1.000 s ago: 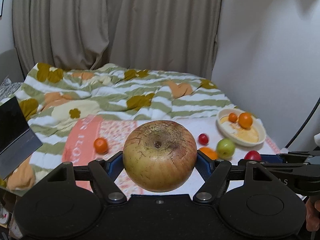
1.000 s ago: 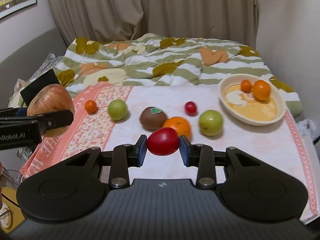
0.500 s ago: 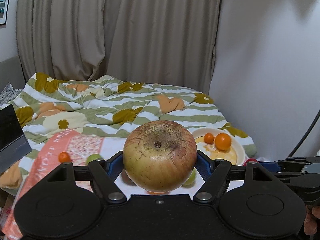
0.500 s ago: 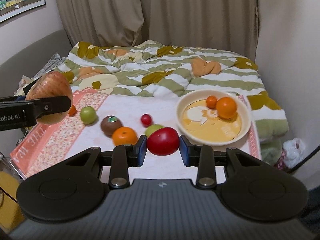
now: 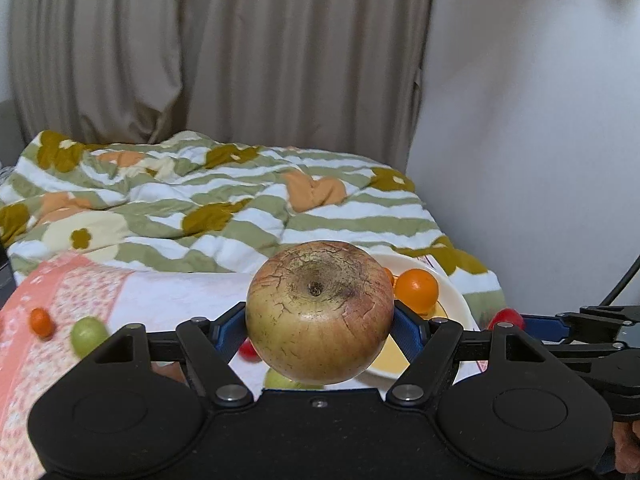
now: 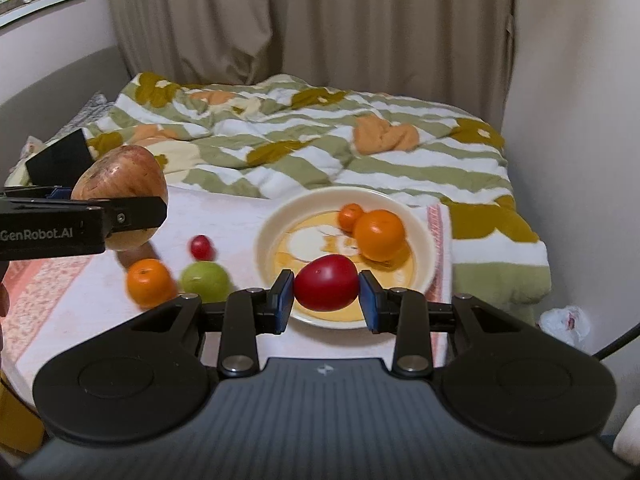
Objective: Organize fruits
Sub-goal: 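Lift the apple and tomato and carry both to the white bowl, then lower the apple into the bowl with the left tool while the right tool drops the tomato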
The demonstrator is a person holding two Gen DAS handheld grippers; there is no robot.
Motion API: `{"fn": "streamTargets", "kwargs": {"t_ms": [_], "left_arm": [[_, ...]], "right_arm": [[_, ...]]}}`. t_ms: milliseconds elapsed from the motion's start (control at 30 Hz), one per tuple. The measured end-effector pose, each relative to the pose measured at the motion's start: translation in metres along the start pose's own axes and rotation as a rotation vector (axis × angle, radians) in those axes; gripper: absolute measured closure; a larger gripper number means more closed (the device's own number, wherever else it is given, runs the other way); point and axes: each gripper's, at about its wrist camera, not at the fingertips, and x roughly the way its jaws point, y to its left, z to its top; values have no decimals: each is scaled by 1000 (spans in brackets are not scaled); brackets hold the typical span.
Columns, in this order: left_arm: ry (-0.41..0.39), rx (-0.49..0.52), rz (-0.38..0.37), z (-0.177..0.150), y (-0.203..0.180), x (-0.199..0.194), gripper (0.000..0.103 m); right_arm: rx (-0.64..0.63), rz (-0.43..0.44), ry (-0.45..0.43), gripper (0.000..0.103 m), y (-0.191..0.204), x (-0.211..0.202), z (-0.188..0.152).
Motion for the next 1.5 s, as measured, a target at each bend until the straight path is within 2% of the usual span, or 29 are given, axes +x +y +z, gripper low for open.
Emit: {"fn": "streamTargets", "kwargs": {"t_ms": [233,533,800,1100,1133,1233,1400,1500], "left_arm": [[53,134,-45,7,-21,57,26],[141,279,-99,6,-40,124,25],[187,383,-109,1,-49,162,25],[228,437,-103,-2,-53,181,25],[223,439,-103,-2,-53,180,22],[163,458,-85,4,-53,168,0],[163,451,-60,7,-46,151,0],[172,406,-58,8,-36,140,0]], "right_arm": [[67,-35,58,53,-31,35,-9],[125,-66,76,53,-54,60,-7],[161,-95,87,53,-65,73,-4],[188,-121,92,53,-72,80,-2],[188,-121,92,53,-72,80,-2],[191,-127,87,53,-73,78,0],[180,-128,74,53,-77,73,6],[159,-112,75,53,-73,74,9]]}}
